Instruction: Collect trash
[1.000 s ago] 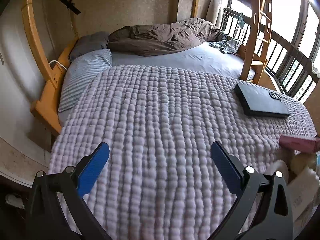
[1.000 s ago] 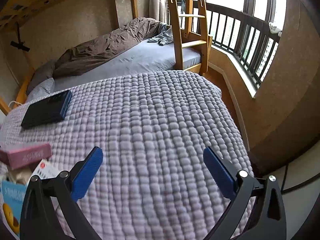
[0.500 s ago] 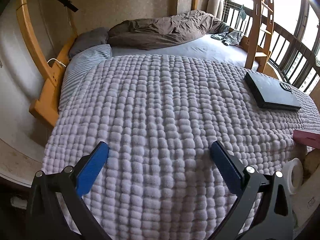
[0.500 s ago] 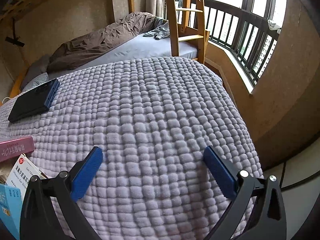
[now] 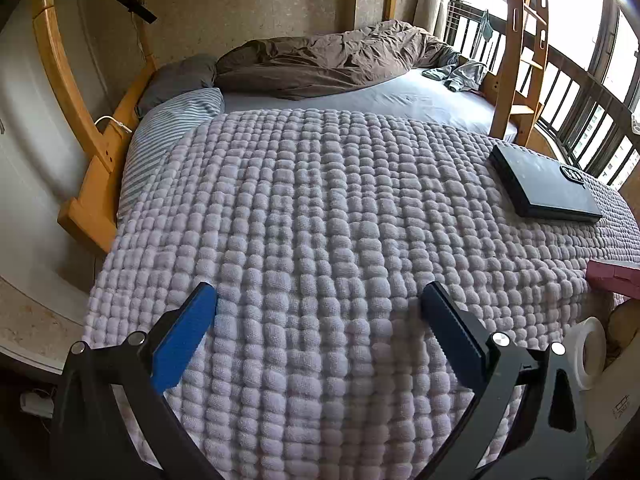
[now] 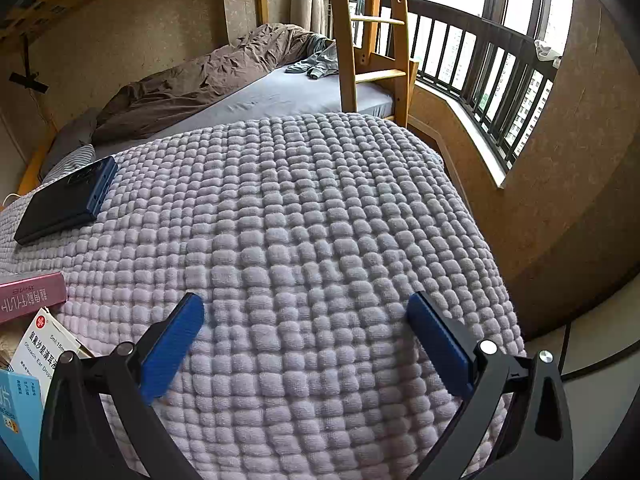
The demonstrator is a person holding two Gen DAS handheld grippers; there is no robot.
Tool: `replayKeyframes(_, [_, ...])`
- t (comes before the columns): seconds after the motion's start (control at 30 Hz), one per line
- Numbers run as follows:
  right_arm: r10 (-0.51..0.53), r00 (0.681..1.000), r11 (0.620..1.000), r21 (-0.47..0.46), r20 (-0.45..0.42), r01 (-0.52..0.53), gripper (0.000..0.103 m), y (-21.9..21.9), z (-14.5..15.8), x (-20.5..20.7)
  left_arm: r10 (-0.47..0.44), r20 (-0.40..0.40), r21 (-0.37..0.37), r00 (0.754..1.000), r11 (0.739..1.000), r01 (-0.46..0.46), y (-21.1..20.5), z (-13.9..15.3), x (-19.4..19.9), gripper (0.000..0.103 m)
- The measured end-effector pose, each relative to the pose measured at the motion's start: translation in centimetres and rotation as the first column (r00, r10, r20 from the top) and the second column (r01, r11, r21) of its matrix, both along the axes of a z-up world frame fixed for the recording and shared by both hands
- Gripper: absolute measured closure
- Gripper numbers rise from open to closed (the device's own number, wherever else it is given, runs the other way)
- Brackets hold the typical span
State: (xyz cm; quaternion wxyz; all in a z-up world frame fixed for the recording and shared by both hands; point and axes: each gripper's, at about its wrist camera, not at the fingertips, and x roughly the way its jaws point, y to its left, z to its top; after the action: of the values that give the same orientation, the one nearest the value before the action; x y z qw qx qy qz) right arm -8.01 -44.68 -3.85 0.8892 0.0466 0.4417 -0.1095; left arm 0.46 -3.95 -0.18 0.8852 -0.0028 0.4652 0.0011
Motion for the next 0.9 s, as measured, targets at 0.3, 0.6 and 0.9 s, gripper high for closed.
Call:
replayKeyframes(0.3, [0.000, 1.000, 1.000, 0.000, 0.000, 0.000, 0.003, 0.02, -0.02, -0.01, 0.001, 0.000, -0.001, 1.000, 1.000, -0.001, 0.04, -0.09, 0.02, 0.001])
replayKeyframes(0.6, [0.000, 1.000, 1.000, 0.002, 0.001, 0.000, 0.003, 0.01, 0.00, 0.01, 0.002, 0.000, -0.001, 1.000, 1.000, -0.002, -0.02, -0.04, 0.03, 0.001])
replayKeyframes(0.9, [0.000, 1.000, 1.000, 0.001, 0.000, 0.000, 0.003, 0.00, -0.01, 0.02, 0.004, 0.000, 0.000, 1.000, 1.000, -0.004, 0.04, -0.09, 0.19, 0.001])
